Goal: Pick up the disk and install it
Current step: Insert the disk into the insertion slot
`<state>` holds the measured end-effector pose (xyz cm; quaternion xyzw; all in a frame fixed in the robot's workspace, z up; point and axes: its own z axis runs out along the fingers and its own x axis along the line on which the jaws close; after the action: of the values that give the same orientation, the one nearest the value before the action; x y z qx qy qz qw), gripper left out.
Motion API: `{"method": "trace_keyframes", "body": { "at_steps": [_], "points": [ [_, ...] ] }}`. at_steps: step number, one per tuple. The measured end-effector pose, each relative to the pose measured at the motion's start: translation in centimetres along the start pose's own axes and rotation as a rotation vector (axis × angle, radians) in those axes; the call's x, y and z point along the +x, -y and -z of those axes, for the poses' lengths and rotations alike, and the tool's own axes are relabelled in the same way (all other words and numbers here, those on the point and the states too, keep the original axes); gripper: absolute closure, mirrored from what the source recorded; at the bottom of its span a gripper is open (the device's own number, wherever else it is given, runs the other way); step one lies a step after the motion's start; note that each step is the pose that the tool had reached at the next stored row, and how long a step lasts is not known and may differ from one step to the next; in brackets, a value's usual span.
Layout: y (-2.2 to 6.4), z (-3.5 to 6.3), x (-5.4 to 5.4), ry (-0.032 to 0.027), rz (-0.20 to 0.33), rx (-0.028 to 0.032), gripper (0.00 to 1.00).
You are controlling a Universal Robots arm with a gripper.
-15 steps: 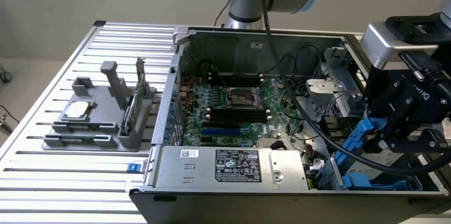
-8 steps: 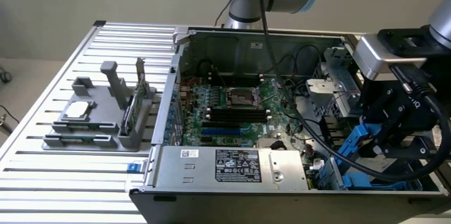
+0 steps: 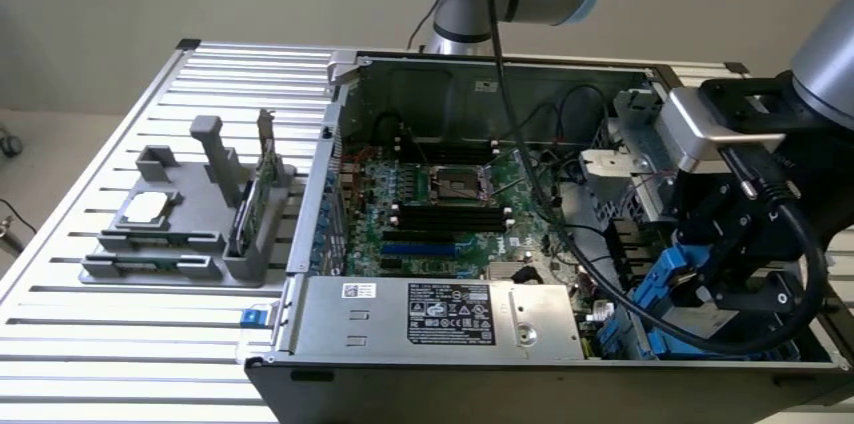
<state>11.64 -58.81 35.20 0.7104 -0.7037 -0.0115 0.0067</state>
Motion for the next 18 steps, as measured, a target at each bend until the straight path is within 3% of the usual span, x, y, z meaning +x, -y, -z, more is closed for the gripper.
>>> {"method": "trace_keyframes", "body": {
  "at_steps": [8, 9, 15, 18],
  "points": [
    [0.00, -0.98, -0.01, 0.0011, 0.000, 0.0013, 0.66],
    [0.00, -0.96, 0.00, 0.0001, 0.000, 0.0011, 0.60],
    [-0.01, -0.92, -0.05, -0.0020, 0.000, 0.0010, 0.60],
    [-0.02, -0.48, -0.20, -0.0060, 0.000, 0.0010, 0.60]
  ]
}}
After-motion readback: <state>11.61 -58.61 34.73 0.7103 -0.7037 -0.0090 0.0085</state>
